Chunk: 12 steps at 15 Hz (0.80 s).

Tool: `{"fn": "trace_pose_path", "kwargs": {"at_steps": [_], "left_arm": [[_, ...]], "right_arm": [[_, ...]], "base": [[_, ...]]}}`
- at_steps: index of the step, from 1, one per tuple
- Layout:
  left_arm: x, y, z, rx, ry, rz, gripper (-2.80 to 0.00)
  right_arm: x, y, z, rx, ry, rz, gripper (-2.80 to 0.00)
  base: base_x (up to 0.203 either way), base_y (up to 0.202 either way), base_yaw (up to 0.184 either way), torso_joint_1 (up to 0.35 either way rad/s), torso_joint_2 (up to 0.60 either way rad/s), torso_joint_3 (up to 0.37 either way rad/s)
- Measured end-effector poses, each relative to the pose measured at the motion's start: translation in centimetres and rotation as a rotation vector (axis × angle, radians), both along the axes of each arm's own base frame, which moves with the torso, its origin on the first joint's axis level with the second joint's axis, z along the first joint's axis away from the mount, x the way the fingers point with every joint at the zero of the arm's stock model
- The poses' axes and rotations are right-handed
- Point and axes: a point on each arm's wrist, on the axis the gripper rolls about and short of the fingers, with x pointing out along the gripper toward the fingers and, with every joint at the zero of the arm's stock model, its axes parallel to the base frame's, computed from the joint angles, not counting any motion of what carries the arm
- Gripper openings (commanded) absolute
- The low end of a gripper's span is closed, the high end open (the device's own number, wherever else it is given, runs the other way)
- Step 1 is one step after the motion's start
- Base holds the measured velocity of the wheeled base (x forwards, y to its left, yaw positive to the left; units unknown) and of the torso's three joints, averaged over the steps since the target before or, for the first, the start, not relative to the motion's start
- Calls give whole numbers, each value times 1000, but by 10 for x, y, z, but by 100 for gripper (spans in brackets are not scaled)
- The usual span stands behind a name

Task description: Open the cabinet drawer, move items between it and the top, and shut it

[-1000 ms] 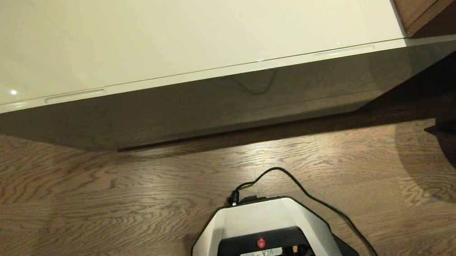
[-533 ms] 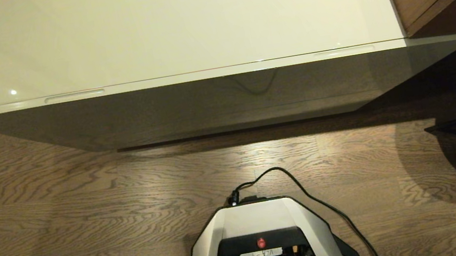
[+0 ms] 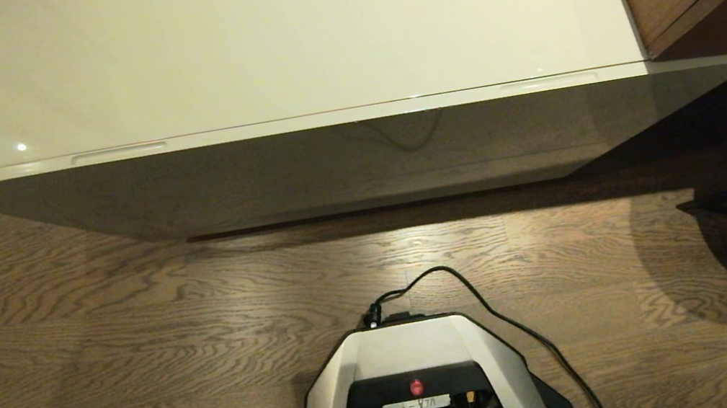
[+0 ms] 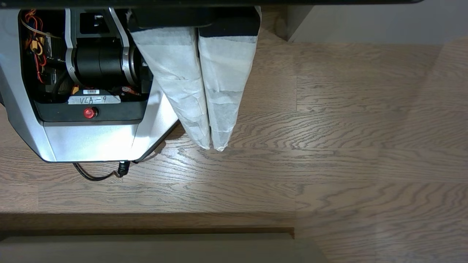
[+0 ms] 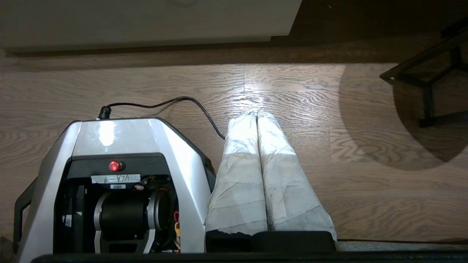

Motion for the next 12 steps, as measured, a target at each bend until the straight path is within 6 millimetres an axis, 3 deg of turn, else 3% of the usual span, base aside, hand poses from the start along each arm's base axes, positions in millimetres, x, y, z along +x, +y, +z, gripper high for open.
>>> {"fn": "trace_pose_path", "kwargs": {"at_steps": [12], "left_arm": [[0, 0, 0, 0, 0, 0, -280]], "right_arm": [[0, 0, 0, 0, 0, 0, -280]], "base": [[0, 0, 0, 0, 0, 0]]}}
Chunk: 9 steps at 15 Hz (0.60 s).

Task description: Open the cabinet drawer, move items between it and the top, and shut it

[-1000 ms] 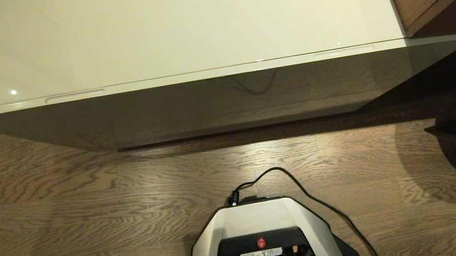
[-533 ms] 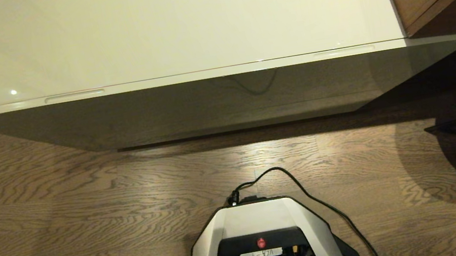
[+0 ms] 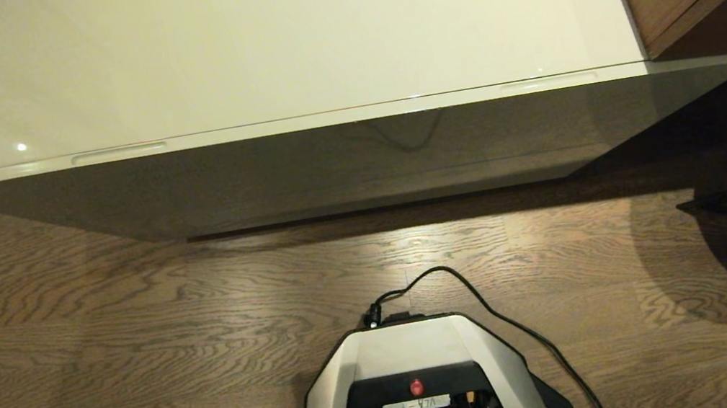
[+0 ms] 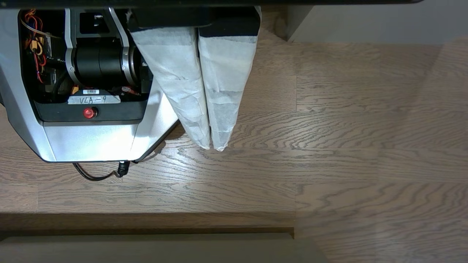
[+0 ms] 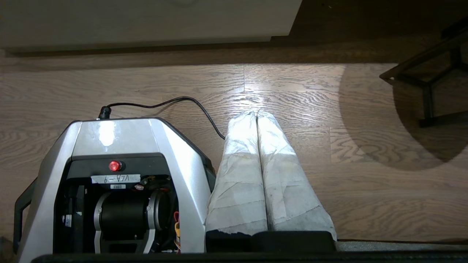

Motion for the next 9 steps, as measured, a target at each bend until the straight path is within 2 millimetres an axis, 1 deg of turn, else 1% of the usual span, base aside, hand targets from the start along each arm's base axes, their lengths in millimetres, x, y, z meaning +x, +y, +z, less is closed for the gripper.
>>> {"fn": "trace_pose_path", "kwargs": {"at_steps": [9], "left_arm": [[0, 0, 0, 0, 0, 0, -280]], "right_arm": [[0, 0, 0, 0, 0, 0, -280]], "base": [[0, 0, 0, 0, 0, 0]]}}
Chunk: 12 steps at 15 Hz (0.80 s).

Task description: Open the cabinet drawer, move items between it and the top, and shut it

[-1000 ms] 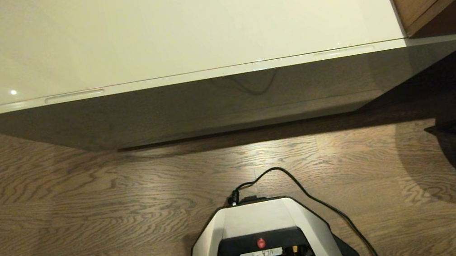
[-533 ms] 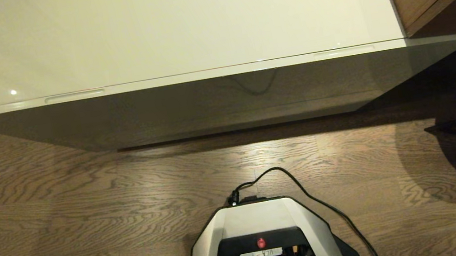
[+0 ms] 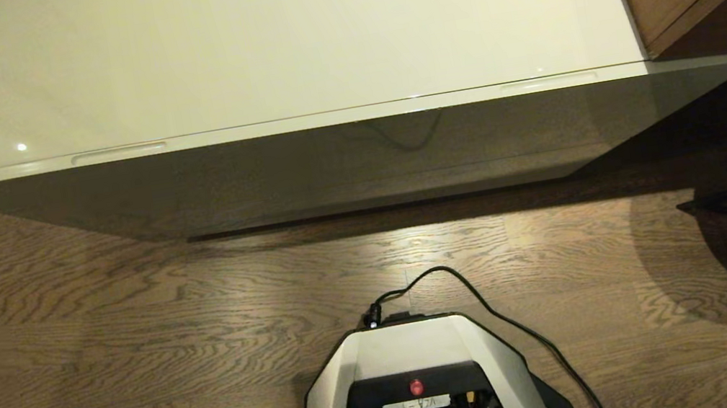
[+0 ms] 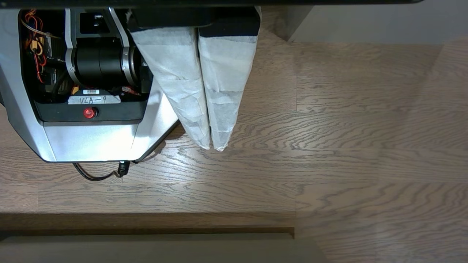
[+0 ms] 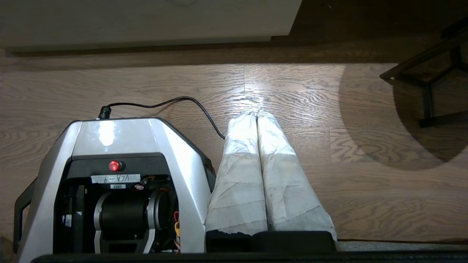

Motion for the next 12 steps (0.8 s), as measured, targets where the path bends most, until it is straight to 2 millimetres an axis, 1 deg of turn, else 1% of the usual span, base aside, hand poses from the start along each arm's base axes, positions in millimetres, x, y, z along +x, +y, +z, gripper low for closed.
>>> {"fn": "trace_pose_path", "kwargs": {"at_steps": [12], "left_arm": [[0, 0, 0, 0, 0, -1, -280]], "right_arm": [[0, 0, 0, 0, 0, 0, -280]], "base": [[0, 0, 0, 0, 0, 0]]}}
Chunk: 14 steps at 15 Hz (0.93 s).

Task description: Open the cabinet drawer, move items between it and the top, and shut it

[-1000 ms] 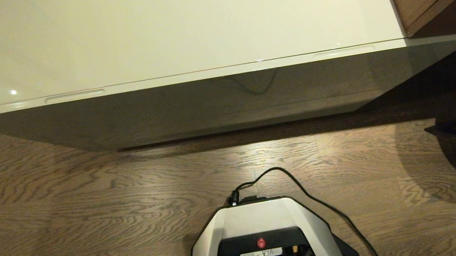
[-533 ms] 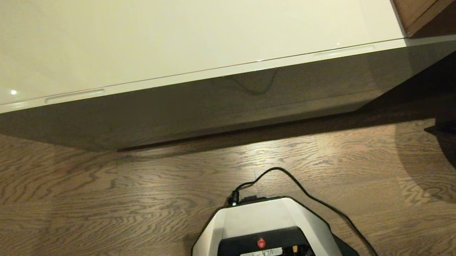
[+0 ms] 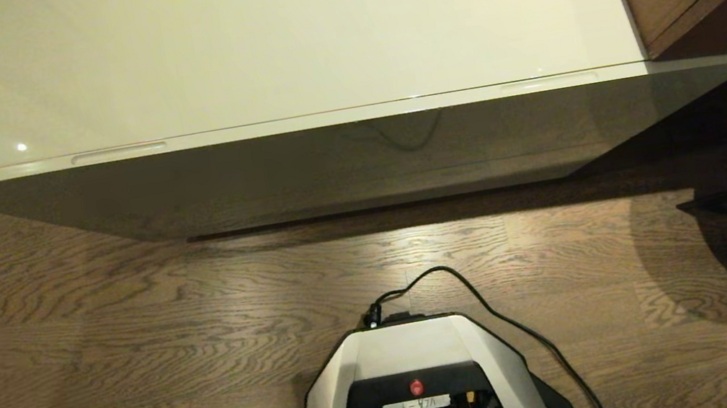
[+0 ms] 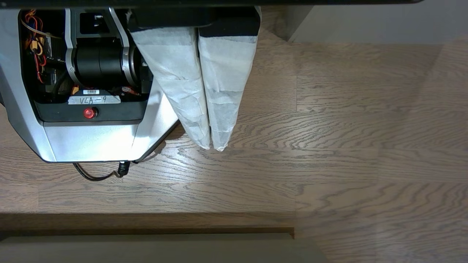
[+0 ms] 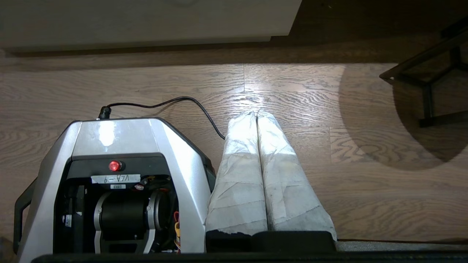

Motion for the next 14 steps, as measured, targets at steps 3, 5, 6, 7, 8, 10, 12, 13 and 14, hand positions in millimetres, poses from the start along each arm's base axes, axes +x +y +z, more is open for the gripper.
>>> {"fn": "trace_pose_path", "kwargs": {"at_steps": [3, 5, 6, 7, 8, 10, 12, 13, 14], "left_arm": [[0, 0, 0, 1, 0, 2, -280], [0, 0, 0, 0, 0, 2, -280], [0, 0, 0, 0, 0, 1, -280], [0, 0, 0, 0, 0, -1, -280], [0, 0, 0, 0, 0, 0, -280], [0, 0, 0, 0, 0, 2, -280], [0, 0, 0, 0, 0, 1, -280], [0, 0, 0, 0, 0, -1, -280], [0, 0, 0, 0, 0, 0, -280]], "right_arm": [[0, 0, 0, 0, 0, 0, -280], [0, 0, 0, 0, 0, 1, -280], [0, 0, 0, -1, 0, 0, -280], [0, 0, 0, 0, 0, 0, -280], [0, 0, 0, 0, 0, 0, -280], [0, 0, 0, 0, 0, 0, -280], [0, 0, 0, 0, 0, 1, -280], [0, 0, 0, -1, 0, 1, -280], [0, 0, 0, 0, 0, 1, -280]], "base": [[0, 0, 0, 0, 0, 0], [0, 0, 0, 0, 0, 0], [0, 0, 0, 0, 0, 0], [0, 0, 0, 0, 0, 0], [0, 0, 0, 0, 0, 0], [0, 0, 0, 0, 0, 0], [0, 0, 0, 0, 0, 0], [0, 0, 0, 0, 0, 0], [0, 0, 0, 0, 0, 0]]}}
